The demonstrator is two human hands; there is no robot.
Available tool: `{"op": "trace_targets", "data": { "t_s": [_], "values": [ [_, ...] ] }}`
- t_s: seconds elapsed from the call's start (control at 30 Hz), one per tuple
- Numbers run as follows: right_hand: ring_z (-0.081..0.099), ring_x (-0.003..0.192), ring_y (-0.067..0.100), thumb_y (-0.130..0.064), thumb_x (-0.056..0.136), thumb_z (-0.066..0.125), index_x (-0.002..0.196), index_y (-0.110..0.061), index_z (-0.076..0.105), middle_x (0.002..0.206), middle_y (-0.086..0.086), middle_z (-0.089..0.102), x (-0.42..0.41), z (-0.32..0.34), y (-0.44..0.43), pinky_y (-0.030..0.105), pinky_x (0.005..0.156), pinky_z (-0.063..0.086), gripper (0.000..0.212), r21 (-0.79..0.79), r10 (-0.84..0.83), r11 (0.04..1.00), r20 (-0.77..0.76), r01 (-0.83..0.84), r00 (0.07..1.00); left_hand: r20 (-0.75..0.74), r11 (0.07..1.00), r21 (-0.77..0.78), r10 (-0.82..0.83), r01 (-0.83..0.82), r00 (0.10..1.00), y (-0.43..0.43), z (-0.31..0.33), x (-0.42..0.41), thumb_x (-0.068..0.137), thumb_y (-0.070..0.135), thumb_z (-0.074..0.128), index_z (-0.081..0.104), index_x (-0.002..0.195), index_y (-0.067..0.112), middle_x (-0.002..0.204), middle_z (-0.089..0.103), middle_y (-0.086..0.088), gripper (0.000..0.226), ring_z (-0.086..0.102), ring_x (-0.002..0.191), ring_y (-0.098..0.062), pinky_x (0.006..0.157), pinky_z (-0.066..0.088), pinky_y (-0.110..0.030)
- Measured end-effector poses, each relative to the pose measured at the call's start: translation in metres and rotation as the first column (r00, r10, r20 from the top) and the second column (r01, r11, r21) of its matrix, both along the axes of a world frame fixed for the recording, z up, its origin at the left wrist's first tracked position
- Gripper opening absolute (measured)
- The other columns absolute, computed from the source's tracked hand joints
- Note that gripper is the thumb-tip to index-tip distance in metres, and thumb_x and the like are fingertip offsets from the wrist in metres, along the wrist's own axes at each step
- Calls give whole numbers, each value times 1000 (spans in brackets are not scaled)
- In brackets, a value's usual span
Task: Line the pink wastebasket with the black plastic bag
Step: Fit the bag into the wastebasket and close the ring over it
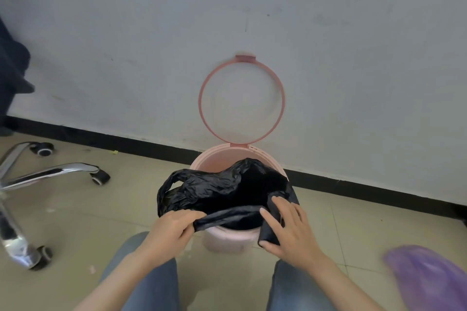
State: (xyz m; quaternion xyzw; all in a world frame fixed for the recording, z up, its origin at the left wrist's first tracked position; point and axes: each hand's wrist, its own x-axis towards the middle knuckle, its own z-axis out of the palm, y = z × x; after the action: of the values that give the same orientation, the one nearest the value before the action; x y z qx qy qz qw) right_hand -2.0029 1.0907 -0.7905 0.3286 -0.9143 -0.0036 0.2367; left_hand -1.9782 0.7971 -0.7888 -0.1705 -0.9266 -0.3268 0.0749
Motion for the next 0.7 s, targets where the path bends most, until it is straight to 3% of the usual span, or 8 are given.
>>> {"op": "trace_targets", "data": {
  "t_s": [0.1, 0.2, 0.3, 0.37, 0.47, 0.57, 0.63, 0.7],
  "values": [
    [39, 119, 30, -60, 75, 46, 130, -19, 30, 127, 16, 38, 7, -3, -7, 42, 97, 30, 70, -51, 85, 995, -17, -85, 996, 24, 997, 61, 46, -47, 999, 3, 5, 0, 75, 33, 25, 67, 108, 13, 101, 70, 6, 56, 52, 97, -5, 80, 36, -12],
    [40, 119, 30, -57, 87, 27, 127, -15, 39, 127, 15, 39, 15, -2, -15, 40, 99, 28, 58, -116, 83, 990, -28, -86, 996, 33, 998, 58, 29, -31, 999, 4, 8, 0, 75, 32, 26, 68, 107, 13, 92, 70, 6, 56, 53, 92, -6, 76, 37, -12],
    [41, 115, 28, -47, 73, 60, 122, -15, 43, 123, 14, 45, 16, 1, -23, 42, 92, 42, 60, -60, -50, 997, -11, 50, 999, 32, 999, 39, 1, -2, 999, 3, 6, 1, 76, 25, 31, 70, 100, 15, 72, 65, 6, 47, 51, 75, -7, 66, 37, -13],
    [42, 109, 30, -16, 53, 80, 121, -17, 45, 115, 18, 58, 12, 2, -25, 39, 78, 54, 77, -37, -172, 984, 58, 174, 983, -11, 1000, -7, -21, 20, 1000, 0, 4, 3, 77, 19, 36, 72, 91, 18, 66, 65, 4, 39, 50, 69, -5, 62, 37, -15],
    [47, 91, 28, 16, 30, 75, 117, -14, 46, 93, 18, 70, 3, 2, -10, 29, 54, 53, 96, -61, -265, 960, 122, 273, 957, -92, 987, -152, -64, 50, 994, -8, -4, 5, 74, 16, 41, 75, 77, 23, 59, 65, 9, 35, 44, 66, -4, 60, 34, -18],
    [66, 69, 22, 19, 38, 67, 111, -12, 47, 81, 9, 74, 2, 2, 5, 20, 42, 46, 82, -71, -194, 976, 152, 206, 969, -134, 954, -299, -81, 38, 988, -12, -9, 9, 68, 19, 40, 74, 68, 31, 59, 63, 14, 36, 39, 69, -2, 63, 28, -19],
    [71, 74, 22, 15, 44, 61, 112, -11, 46, 89, 9, 75, 7, 2, 10, 19, 47, 50, 74, -8, -124, 992, 194, 128, 973, -189, 936, -353, -78, 7, 979, -7, -6, 12, 64, 18, 39, 73, 60, 28, 65, 65, 9, 35, 38, 74, -6, 62, 26, -21],
    [72, 83, 21, 8, 30, 77, 112, -13, 47, 96, 9, 75, 14, -2, 16, 20, 53, 54, 90, 122, -95, 990, 241, 67, 966, -261, 931, -362, -52, -48, 964, 7, 1, 11, 61, 15, 39, 70, 57, 20, 76, 69, -1, 32, 42, 85, -16, 67, 28, -25]
  ]
}}
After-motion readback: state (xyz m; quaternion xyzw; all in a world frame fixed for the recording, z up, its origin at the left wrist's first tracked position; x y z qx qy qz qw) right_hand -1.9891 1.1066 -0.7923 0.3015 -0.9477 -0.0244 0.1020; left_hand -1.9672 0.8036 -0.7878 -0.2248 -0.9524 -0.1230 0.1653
